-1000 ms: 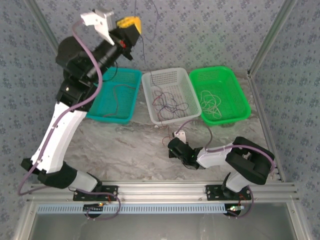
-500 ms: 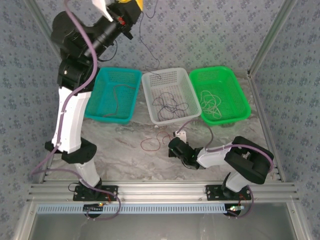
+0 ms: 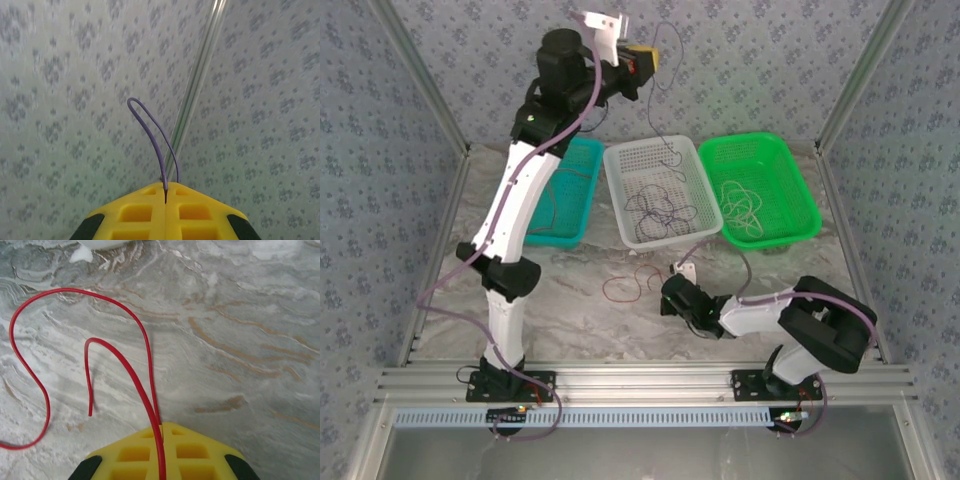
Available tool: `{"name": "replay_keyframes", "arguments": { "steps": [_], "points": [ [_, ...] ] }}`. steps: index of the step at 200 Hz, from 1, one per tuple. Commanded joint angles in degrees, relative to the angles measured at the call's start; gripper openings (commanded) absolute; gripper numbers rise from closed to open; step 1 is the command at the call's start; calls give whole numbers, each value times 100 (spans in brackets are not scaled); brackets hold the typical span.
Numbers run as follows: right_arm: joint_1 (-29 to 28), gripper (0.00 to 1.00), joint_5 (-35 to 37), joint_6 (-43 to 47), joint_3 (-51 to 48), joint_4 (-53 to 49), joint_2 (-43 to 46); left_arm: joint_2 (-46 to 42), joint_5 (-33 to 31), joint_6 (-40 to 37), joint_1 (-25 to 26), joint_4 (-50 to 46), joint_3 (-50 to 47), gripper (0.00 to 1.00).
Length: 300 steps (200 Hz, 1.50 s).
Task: Untangle the cables
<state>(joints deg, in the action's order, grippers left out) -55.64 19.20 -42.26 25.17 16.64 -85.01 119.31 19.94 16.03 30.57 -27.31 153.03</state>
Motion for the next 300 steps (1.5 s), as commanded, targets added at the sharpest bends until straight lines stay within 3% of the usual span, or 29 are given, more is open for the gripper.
{"name": "replay_keyframes", "arguments": {
  "steps": [1,67,89,107,121,141,153,168,206,233,257,300],
  "points": [
    [-46,0,-69,-38,-272,-1481,250,268,-117,178,-85,-368,-127,0],
    [-99,0,117,380,-96,-2577,1946,348,-314,657,-332,147,-1965,0],
    [-59,0,-13,568,-2,-2857,2510,343,-338,718,-337,239,-2304,11],
    [-5,0,-120,783,151,-3157,2834,374,-361,709,-333,172,-2428,30],
    [31,0,-232,909,300,-3382,2982,358,-364,685,-332,129,-2538,54],
    [146,0,-490,1097,564,-3689,3124,261,-414,606,-315,81,-2739,78],
    [238,0,-608,1169,723,-3871,3183,100,-484,481,-282,149,-2972,90],
    [399,0,-839,1282,856,-4026,3260,-269,-578,291,-206,438,-3480,99],
    [891,0,-1559,1594,1209,-4357,3539,-1574,-552,-455,117,1780,-5500,99],
    [1191,0,-2042,1841,1519,-4499,3816,-2366,-35,-610,221,2709,-6852,99],
    [1409,0,-2618,2125,1755,-4559,3915,-2773,498,-639,306,2944,-7585,95],
    [1575,0,-2843,2275,2064,-4633,3923,-3326,493,-600,671,3156,-8653,87]
  ]
}}
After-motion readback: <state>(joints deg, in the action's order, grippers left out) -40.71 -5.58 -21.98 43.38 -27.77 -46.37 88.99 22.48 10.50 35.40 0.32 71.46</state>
